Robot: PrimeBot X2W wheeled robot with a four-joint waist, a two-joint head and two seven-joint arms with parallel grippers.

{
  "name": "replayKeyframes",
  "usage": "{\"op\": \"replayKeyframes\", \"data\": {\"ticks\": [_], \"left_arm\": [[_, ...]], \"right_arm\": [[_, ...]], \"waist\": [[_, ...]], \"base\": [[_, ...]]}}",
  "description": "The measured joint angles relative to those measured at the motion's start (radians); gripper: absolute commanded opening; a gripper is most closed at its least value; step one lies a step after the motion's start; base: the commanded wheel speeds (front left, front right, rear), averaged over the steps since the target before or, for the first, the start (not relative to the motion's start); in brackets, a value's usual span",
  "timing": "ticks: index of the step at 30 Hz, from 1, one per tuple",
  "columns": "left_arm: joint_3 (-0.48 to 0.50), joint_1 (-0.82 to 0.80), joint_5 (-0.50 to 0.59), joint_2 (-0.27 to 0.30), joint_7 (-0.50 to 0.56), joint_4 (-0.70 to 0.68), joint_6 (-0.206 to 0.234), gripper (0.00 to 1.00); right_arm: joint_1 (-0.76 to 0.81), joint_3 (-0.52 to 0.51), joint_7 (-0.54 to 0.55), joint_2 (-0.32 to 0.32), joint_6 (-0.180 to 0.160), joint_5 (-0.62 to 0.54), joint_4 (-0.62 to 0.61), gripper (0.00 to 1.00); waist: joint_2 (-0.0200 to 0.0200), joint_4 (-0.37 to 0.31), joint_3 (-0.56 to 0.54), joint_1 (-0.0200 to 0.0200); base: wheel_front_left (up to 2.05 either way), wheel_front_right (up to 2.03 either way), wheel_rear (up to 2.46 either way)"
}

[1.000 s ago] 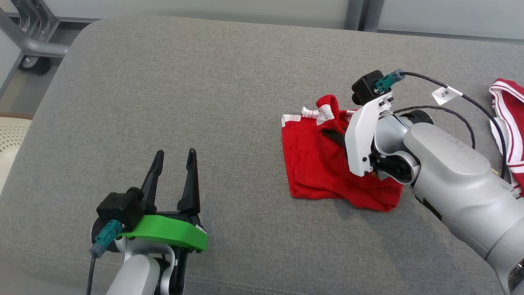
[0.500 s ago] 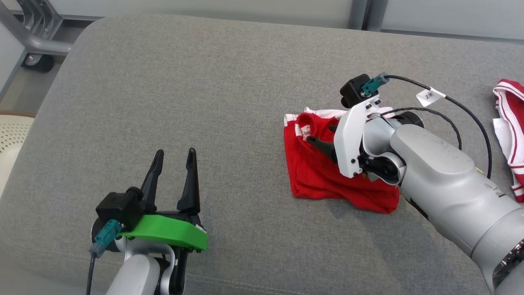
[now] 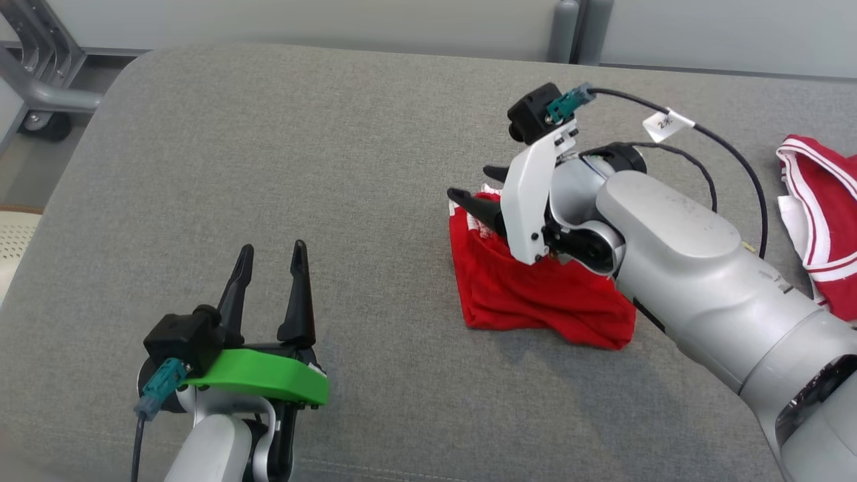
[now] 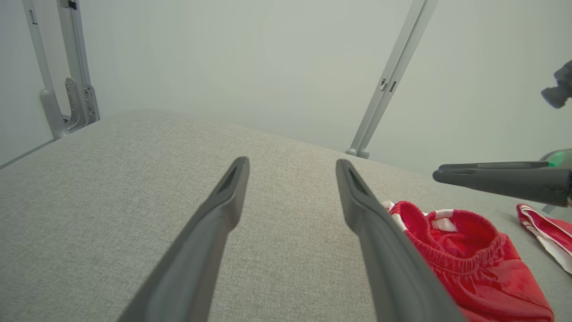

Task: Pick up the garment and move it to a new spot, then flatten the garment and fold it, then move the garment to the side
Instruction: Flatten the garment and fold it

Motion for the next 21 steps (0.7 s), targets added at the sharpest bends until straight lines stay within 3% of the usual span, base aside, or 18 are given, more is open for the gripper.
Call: {"op": "replayKeyframes", "data": {"ticks": [6, 11, 21], "left_arm": [[0.019, 0.001, 0.016, 0.0, 0.0, 0.0, 0.0, 1.0], [0.031, 0.013, 0.035, 0.0, 0.0, -0.006, 0.0, 1.0], [0.047, 0.044, 0.066, 0.0, 0.0, -0.03, 0.0, 1.0]], "right_arm": [[-0.041, -0.039, -0.056, -0.018, 0.001, 0.007, -0.013, 1.0], [-0.031, -0.106, -0.121, -0.093, 0.009, 0.052, 0.005, 1.0], [0.141, -0.159, -0.174, -0.162, 0.009, 0.141, 0.05, 1.0]], "waist": [[0.0, -0.033, -0.019, 0.0], [0.0, -0.076, -0.037, 0.0], [0.0001, -0.148, -0.045, 0.0]], "base": [[0.0, 0.0, 0.0], [0.0, 0.0, 0.0], [0.0, 0.0, 0.0]]}}
